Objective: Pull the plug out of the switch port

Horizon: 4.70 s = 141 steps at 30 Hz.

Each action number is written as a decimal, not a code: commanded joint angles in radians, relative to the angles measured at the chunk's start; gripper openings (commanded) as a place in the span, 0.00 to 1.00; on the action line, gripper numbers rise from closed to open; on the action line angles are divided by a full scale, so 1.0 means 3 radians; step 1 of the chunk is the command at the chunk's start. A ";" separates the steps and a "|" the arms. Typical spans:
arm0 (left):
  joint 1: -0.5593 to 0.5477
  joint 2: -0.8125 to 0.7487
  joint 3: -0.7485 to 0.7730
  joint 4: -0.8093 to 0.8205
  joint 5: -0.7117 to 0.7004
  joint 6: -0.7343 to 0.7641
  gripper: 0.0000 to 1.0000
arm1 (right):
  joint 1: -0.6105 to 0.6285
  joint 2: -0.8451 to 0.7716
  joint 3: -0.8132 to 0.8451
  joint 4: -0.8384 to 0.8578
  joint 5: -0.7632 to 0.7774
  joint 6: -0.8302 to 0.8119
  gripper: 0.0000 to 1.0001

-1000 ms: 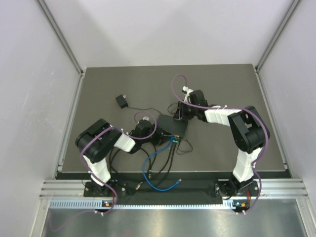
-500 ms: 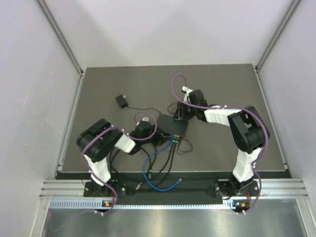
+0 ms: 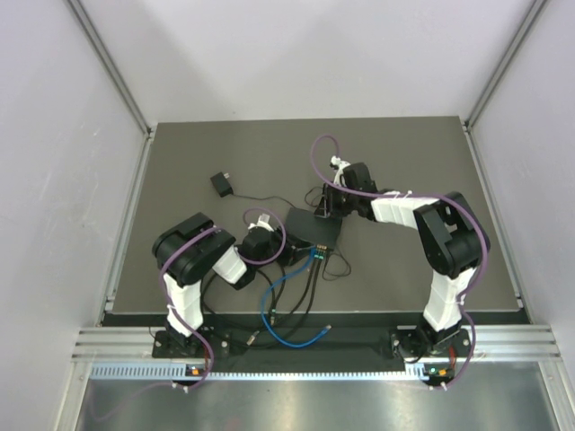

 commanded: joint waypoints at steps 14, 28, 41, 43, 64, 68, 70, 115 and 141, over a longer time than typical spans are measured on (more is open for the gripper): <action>0.0042 0.0061 0.0159 -0.0636 -0.0502 0.0051 0.19 | 0.0179 0.0115 0.0033 -0.0381 -0.0161 -0.0059 0.33; 0.0048 0.0128 0.0139 -0.0657 -0.0512 0.0102 0.00 | 0.0215 -0.0236 0.0079 -0.0784 0.0201 -0.0263 0.49; 0.0104 0.0286 0.0205 -0.0590 -0.0267 0.0240 0.00 | 0.0317 -0.1076 -0.0150 -0.1526 0.0611 -0.0539 0.55; 0.0119 0.0281 0.0200 -0.0605 -0.0190 0.0286 0.00 | 0.0317 -0.1132 -0.0196 -0.1546 0.0575 -0.0621 0.52; 0.0227 0.0337 0.0287 -0.0820 0.0051 0.0388 0.00 | 0.0920 -0.0682 -0.0151 -0.1291 0.1434 -0.0504 0.28; 0.0227 0.0281 0.0287 -0.0876 0.0040 0.0399 0.00 | 0.0921 -0.0544 -0.0156 -0.1235 0.1439 -0.0269 0.20; 0.0227 0.0276 0.0282 -0.0877 0.0040 0.0388 0.00 | 0.0920 -0.0473 -0.0161 -0.1229 0.1516 -0.0126 0.18; 0.0252 0.0552 -0.0081 -0.0257 0.0633 0.0573 0.00 | 0.0777 -0.0176 -0.0043 -0.1158 0.1363 0.0943 0.16; 0.0543 -0.1784 -0.0025 -0.3166 -0.0599 0.1631 0.00 | 0.0757 -0.0171 -0.0018 -0.1168 0.1363 0.0713 0.18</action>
